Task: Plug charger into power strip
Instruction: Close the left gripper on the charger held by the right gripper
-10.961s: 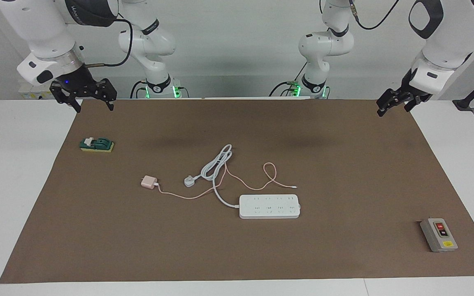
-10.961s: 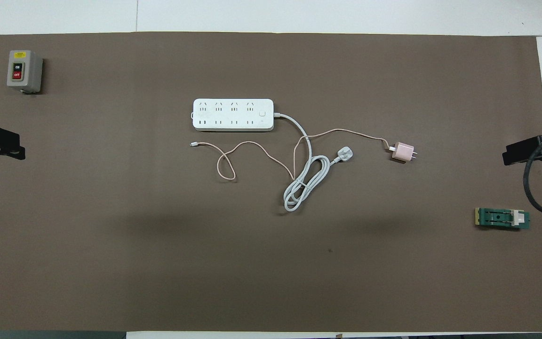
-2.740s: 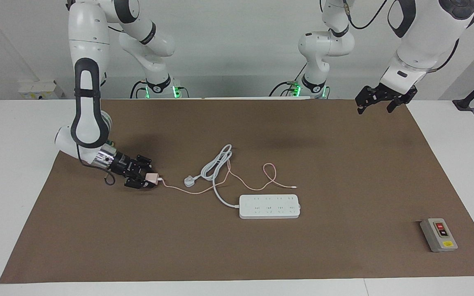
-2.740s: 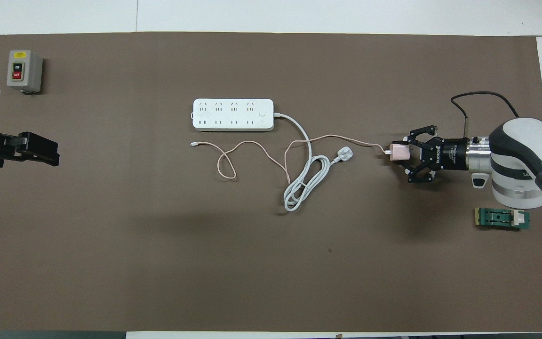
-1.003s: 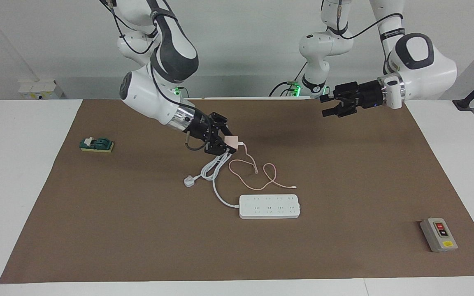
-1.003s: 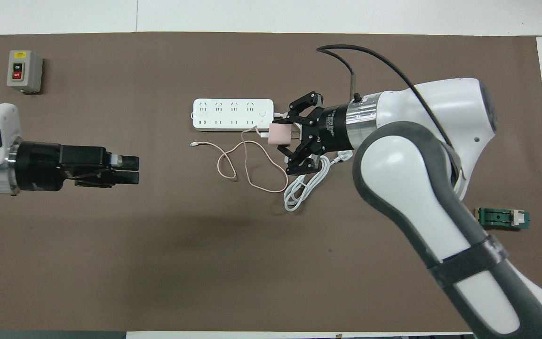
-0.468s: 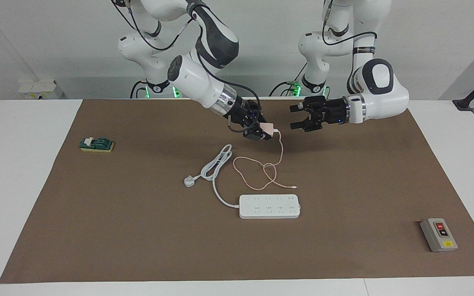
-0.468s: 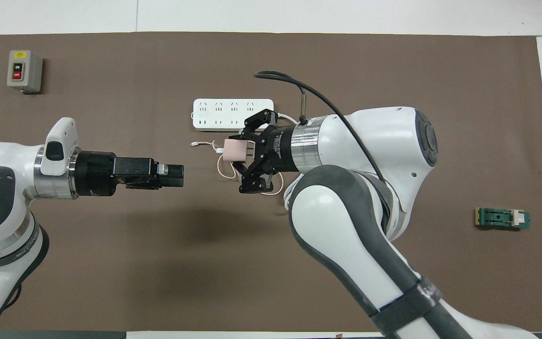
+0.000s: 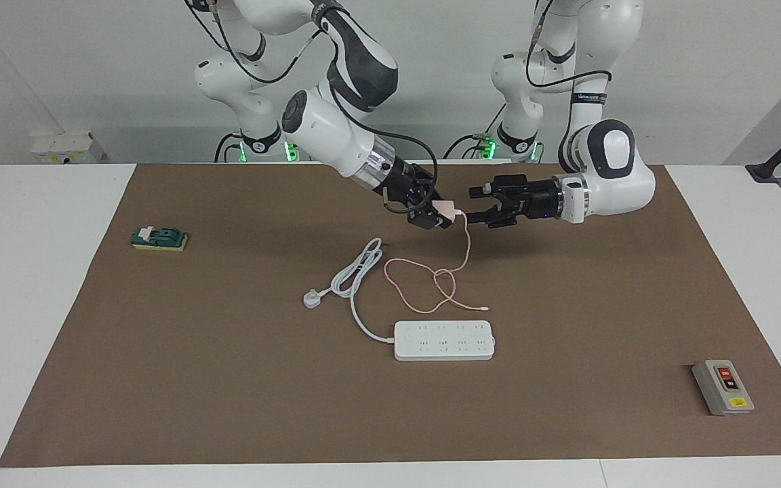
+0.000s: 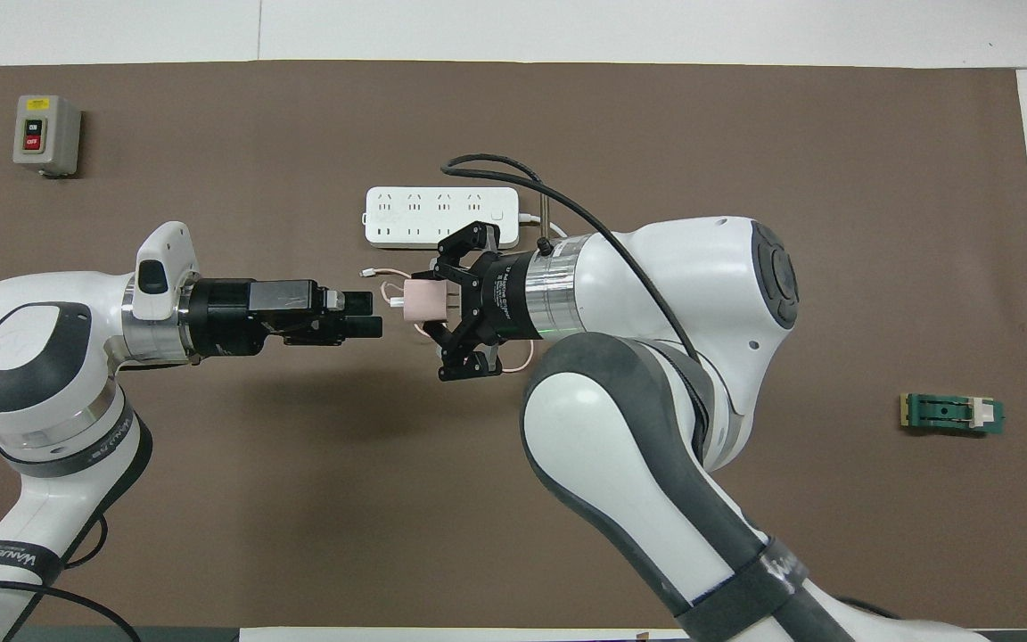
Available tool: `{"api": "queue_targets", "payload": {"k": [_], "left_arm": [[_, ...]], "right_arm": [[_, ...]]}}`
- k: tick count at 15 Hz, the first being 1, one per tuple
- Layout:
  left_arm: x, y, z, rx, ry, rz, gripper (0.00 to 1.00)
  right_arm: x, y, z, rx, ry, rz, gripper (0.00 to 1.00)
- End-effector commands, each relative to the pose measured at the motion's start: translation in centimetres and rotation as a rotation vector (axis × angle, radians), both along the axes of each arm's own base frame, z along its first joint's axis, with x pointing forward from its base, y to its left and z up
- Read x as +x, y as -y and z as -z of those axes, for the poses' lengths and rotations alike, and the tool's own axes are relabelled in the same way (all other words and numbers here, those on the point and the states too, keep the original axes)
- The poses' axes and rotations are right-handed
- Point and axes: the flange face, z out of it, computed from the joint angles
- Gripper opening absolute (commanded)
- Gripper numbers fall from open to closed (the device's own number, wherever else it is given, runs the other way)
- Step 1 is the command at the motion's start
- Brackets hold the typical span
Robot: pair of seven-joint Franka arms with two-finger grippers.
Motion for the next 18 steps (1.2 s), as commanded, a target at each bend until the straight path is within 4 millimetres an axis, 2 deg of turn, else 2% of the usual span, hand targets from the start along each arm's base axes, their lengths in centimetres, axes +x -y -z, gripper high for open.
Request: {"api": "queue_targets", "payload": {"k": [1, 4, 5, 8, 10, 14, 16, 17, 18], "left_arm": [[0.5, 1.3, 0.5, -0.043, 0.000, 0.002, 1.00], [0.5, 2.1, 1.2, -0.060, 0.077, 0.010, 0.95], [0.3, 2.9, 1.3, -0.073, 0.089, 0.017, 0.95], [0.3, 3.4, 1.3, -0.084, 0.113, 0.018, 0.95], [0.3, 3.4, 1.3, -0.086, 0.115, 0.018, 0.87], [0.2, 3.5, 1.2, -0.091, 0.115, 0.024, 0.66], [0.4, 3.4, 1.1, -0.097, 0.114, 0.014, 0.59], [0.4, 3.4, 1.0, -0.105, 0.112, 0.008, 0.58], [0.4, 3.5, 0.9, -0.107, 0.114, 0.008, 0.50]], "right_arm": [[0.2, -0.1, -0.1, -0.022, 0.056, -0.032, 0.00], [0.2, -0.1, -0.1, -0.022, 0.057, -0.030, 0.00], [0.2, -0.1, -0.1, -0.022, 0.059, -0.030, 0.00], [0.2, -0.2, -0.1, -0.022, 0.060, -0.033, 0.00], [0.1, -0.2, -0.1, -0.021, 0.060, -0.034, 0.00], [0.1, -0.2, -0.1, -0.022, 0.060, -0.033, 0.00], [0.1, -0.2, -0.1, -0.022, 0.060, -0.033, 0.00], [0.1, -0.2, -0.1, -0.022, 0.060, -0.033, 0.00], [0.1, -0.2, -0.1, -0.022, 0.060, -0.033, 0.00]]}}
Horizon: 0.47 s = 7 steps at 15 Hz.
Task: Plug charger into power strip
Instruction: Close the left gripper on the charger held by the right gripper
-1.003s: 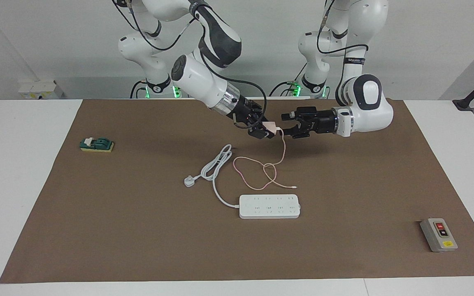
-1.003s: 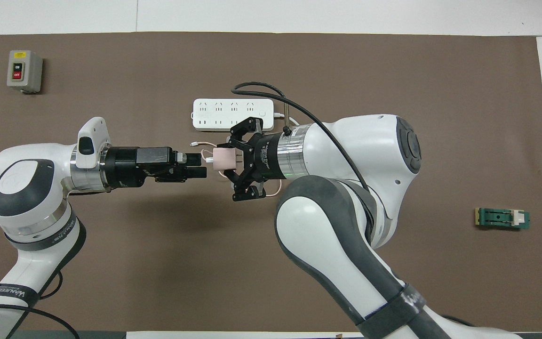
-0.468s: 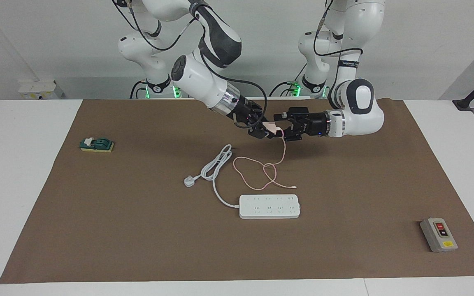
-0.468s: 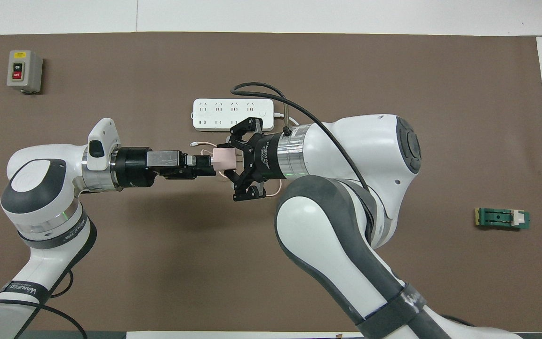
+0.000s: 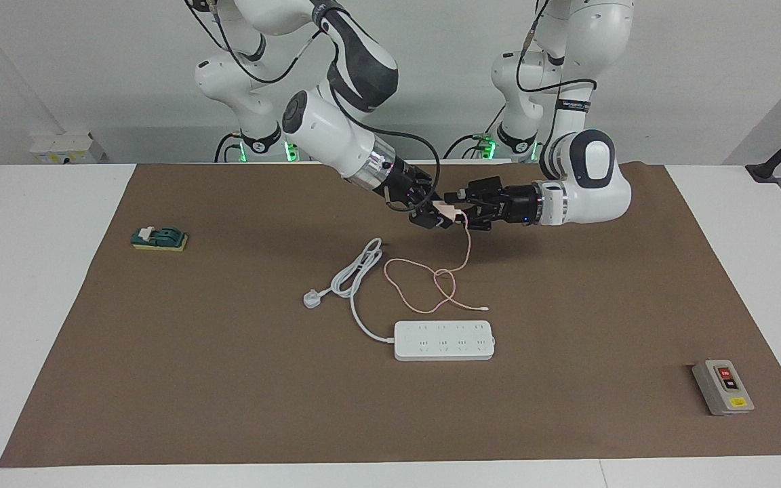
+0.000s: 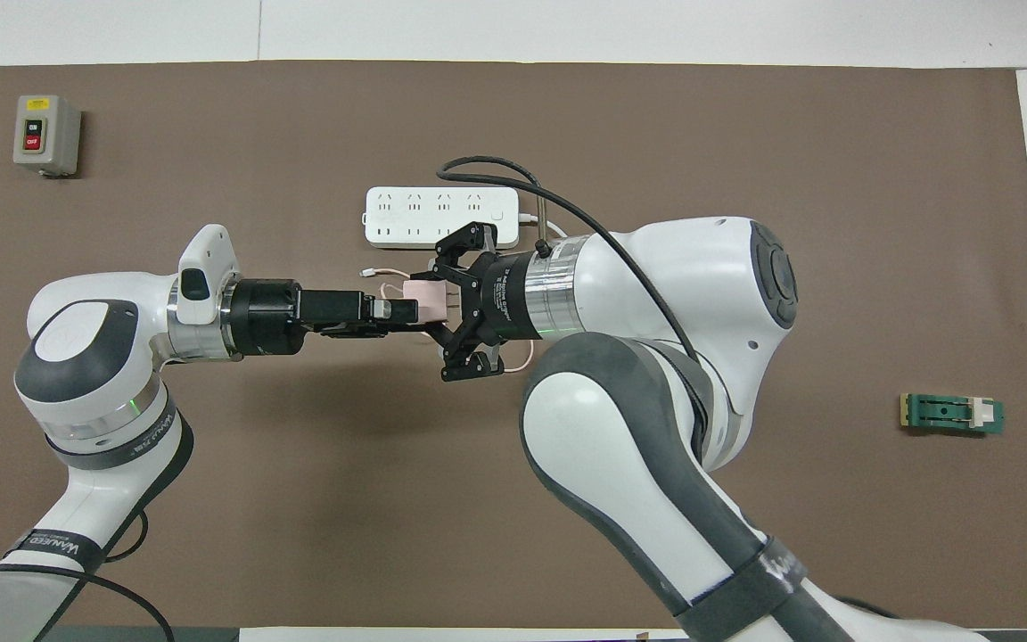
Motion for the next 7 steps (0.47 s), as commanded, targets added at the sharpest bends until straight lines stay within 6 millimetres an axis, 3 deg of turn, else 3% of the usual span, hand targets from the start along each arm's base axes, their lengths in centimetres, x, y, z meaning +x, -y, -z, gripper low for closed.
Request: {"api": "queue_targets", "payload": {"k": [1, 5, 7], "left_arm": [[0.58, 0.42, -0.21, -0.031, 0.017, -0.003, 0.39], [0.85, 0.14, -0.38, -0.031, 0.034, -0.008, 0.09], [1.01, 0.18, -0.35, -0.025, 0.036, -0.011, 0.09]], "right_arm": [[0.16, -0.13, -0.20, -0.019, 0.035, -0.009, 0.00], [0.16, -0.20, -0.29, -0.017, 0.038, -0.008, 0.00], [0.24, -0.10, -0.32, -0.017, 0.041, -0.005, 0.00]]}}
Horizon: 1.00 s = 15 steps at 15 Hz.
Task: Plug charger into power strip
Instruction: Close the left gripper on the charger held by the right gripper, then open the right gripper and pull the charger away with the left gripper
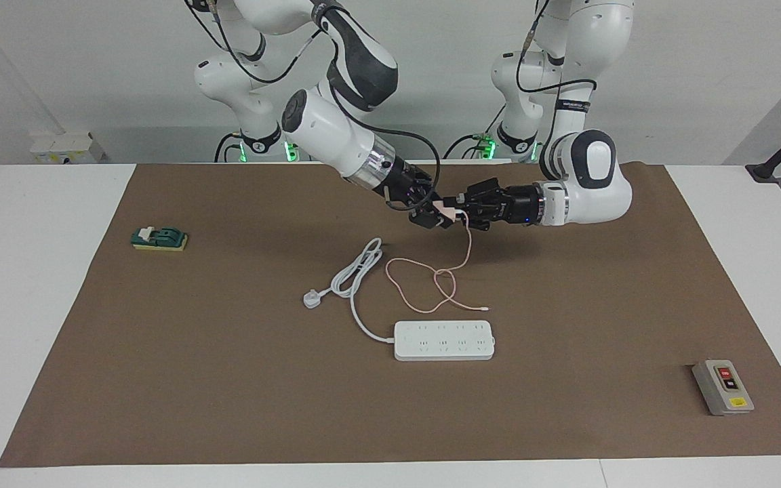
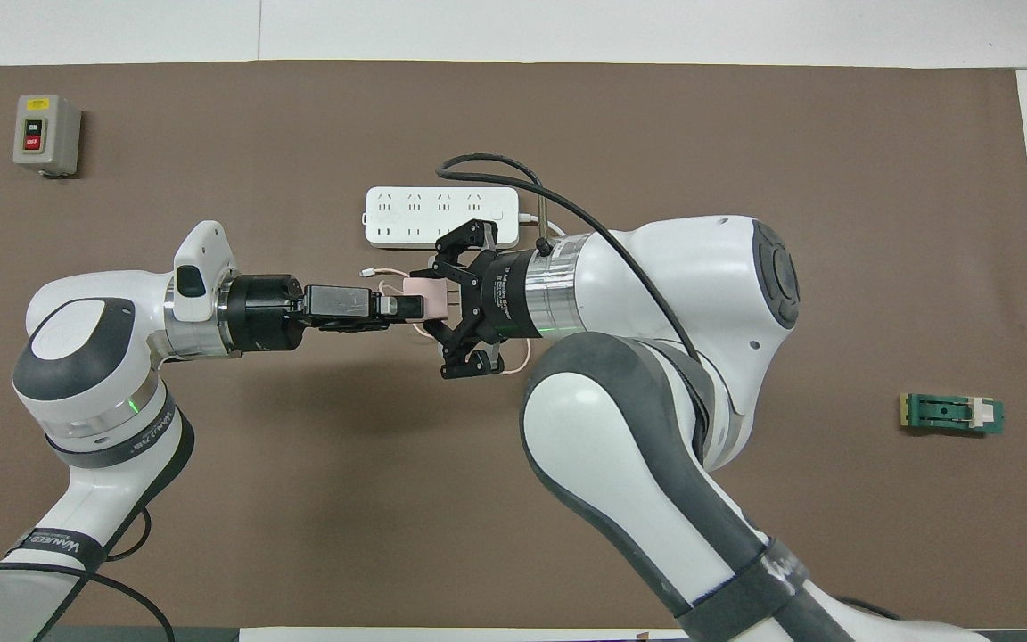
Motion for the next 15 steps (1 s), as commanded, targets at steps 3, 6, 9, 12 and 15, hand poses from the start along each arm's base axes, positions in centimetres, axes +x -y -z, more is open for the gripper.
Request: {"api": "queue_targets", "payload": {"k": [3, 6, 9, 12, 15], "left_arm": [[1.1, 0.2, -0.6, -0.016, 0.035, 0.001, 0.10], [1.4, -0.5, -1.4, -0.015, 0.056, 0.025, 0.12], [3.5, -4.1, -3.8, 0.085, 0.146, 0.063, 0.11], [6.0, -9.0, -5.9, 0.204, 0.221, 0.120, 0.11], [6.6, -15.2, -6.7, 0.295, 0.234, 0.179, 0.10]], "right_arm": [[0.2, 0.0, 0.1, -0.015, 0.003, 0.013, 0.99], [0.5, 0.5, -0.1, -0.011, -0.011, 0.039, 1.00], [0.9, 1.2, -0.6, -0.007, -0.005, 0.049, 1.00], [1.8, 2.7, -0.8, -0.007, -0.005, 0.070, 1.00], [3.0, 5.2, -1.4, -0.005, 0.002, 0.103, 1.00]]}}
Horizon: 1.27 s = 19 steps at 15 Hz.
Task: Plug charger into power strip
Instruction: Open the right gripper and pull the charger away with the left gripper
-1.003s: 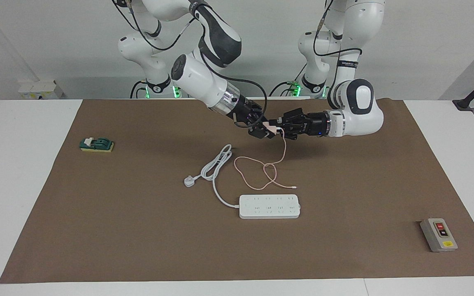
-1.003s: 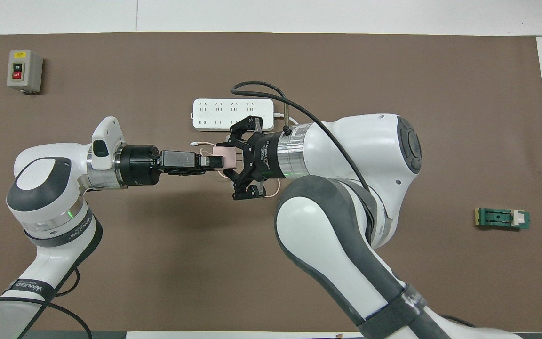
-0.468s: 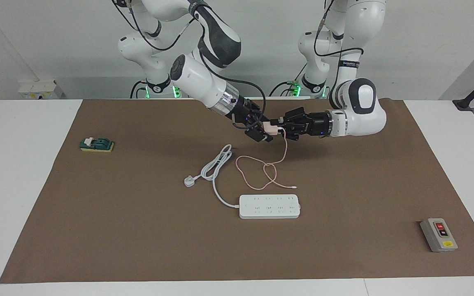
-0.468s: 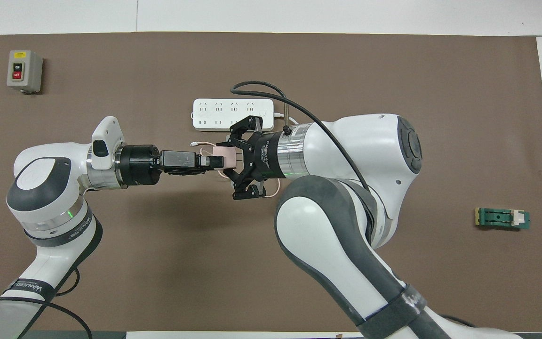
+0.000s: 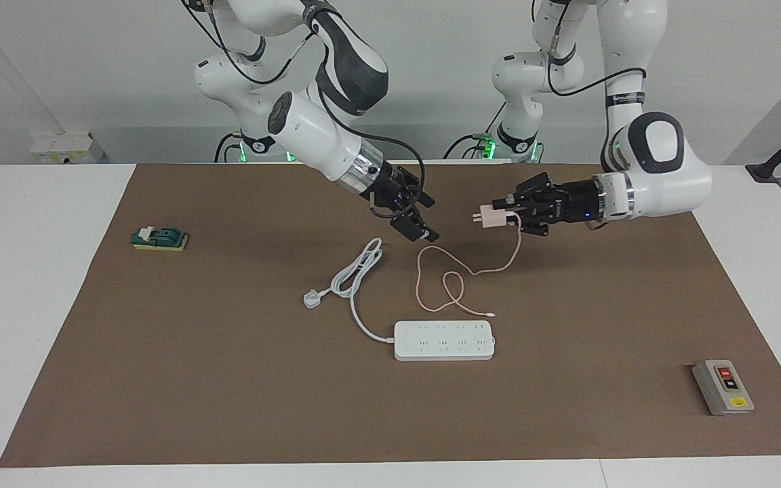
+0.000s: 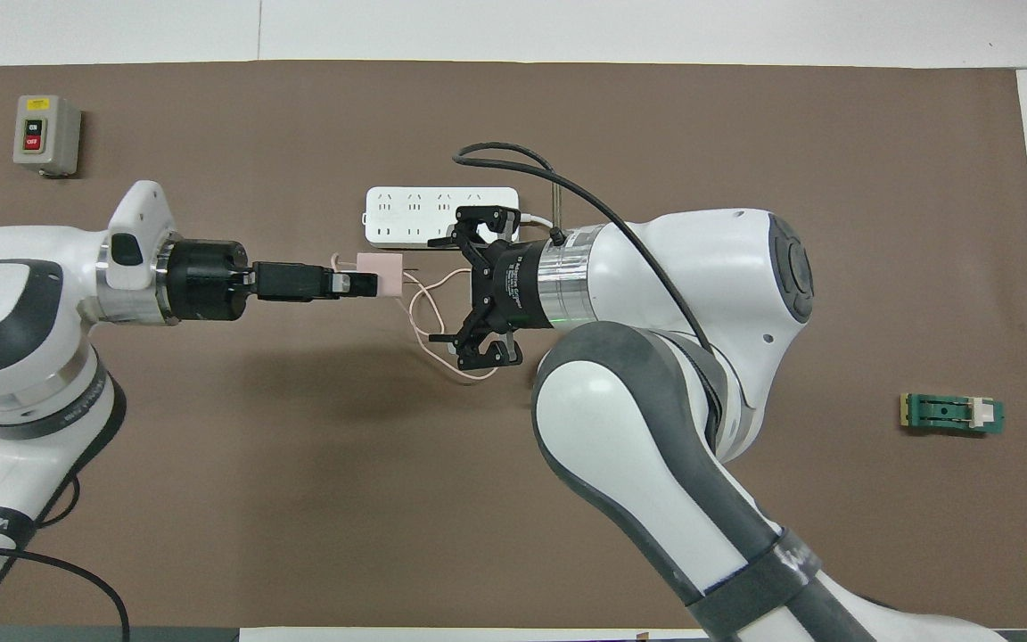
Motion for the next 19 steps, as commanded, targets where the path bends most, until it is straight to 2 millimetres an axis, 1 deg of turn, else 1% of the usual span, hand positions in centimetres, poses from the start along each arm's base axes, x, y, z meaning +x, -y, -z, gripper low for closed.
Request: {"api": "queue_targets", "payload": {"k": [1, 3, 4, 5, 6, 8, 9, 10, 11, 12, 13, 14, 15, 16, 17, 18, 19], "left_arm": [[1.4, -6.0, 0.0, 0.095, -0.005, 0.073, 0.10], [2.2, -10.9, -1.6, 0.177, 0.007, 0.114, 0.09], [2.7, -13.0, -2.0, 0.208, 0.002, 0.134, 0.09], [3.4, -14.6, -2.8, 0.253, 0.013, 0.152, 0.09], [4.2, -15.7, -3.3, 0.328, 0.027, 0.175, 0.09], [5.8, -16.0, -3.8, 0.451, 0.064, 0.203, 0.10], [6.7, -14.9, -4.0, 0.495, 0.093, 0.218, 0.10], [7.9, -12.6, -3.7, 0.557, 0.137, 0.253, 0.10], [8.8, -10.5, -3.6, 0.616, 0.216, 0.301, 0.10], [9.8, -7.8, -3.6, 0.670, 0.324, 0.359, 0.11], [10.5, -5.4, -3.6, 0.736, 0.419, 0.415, 0.11], [11.0, -2.9, -3.1, 0.781, 0.488, 0.476, 0.12], [11.1, -0.1, -3.1, 0.794, 0.544, 0.534, 0.12], [11.0, 2.1, -3.1, 0.791, 0.588, 0.573, 0.12], [11.0, 4.7, -3.1, 0.817, 0.656, 0.625, 0.12], [11.2, 7.2, -3.0, 0.872, 0.759, 0.703, 0.12], [11.1, 9.4, -2.3, 0.906, 0.852, 0.790, 0.12]], "right_arm": [[1.2, 2.9, -1.5, -0.006, 0.010, 0.033, 1.00], [2.1, 5.0, -2.2, -0.038, 0.042, 0.024, 1.00], [2.6, 5.6, -2.8, -0.061, 0.059, 0.010, 1.00], [2.9, 6.1, -3.1, -0.089, 0.069, -0.007, 1.00], [3.2, 6.9, -3.1, -0.124, 0.076, -0.027, 1.00], [3.7, 8.4, -3.0, -0.185, 0.098, -0.087, 1.00], [3.8, 9.2, -2.9, -0.199, 0.108, -0.110, 1.00], [4.0, 10.4, -3.1, -0.211, 0.131, -0.137, 1.00], [4.2, 11.6, -3.0, -0.229, 0.153, -0.174, 1.00], [4.4, 12.8, -2.9, -0.247, 0.174, -0.218, 1.00], [4.7, 14.2, -3.0, -0.269, 0.208, -0.273, 1.00], [4.8, 15.1, -3.0, -0.294, 0.233, -0.323, 1.00], [4.8, 16.1, -2.8, -0.319, 0.254, -0.375, 1.00], [4.9, 17.5, -3.1, -0.334, 0.273, -0.403, 1.00], [4.8, 18.5, -3.3, -0.345, 0.283, -0.431, 1.00], [4.7, 19.3, -3.2, -0.369, 0.294, -0.475, 1.00], [4.6, 20.2, -3.2, -0.399, 0.311, -0.520, 1.00]]}}
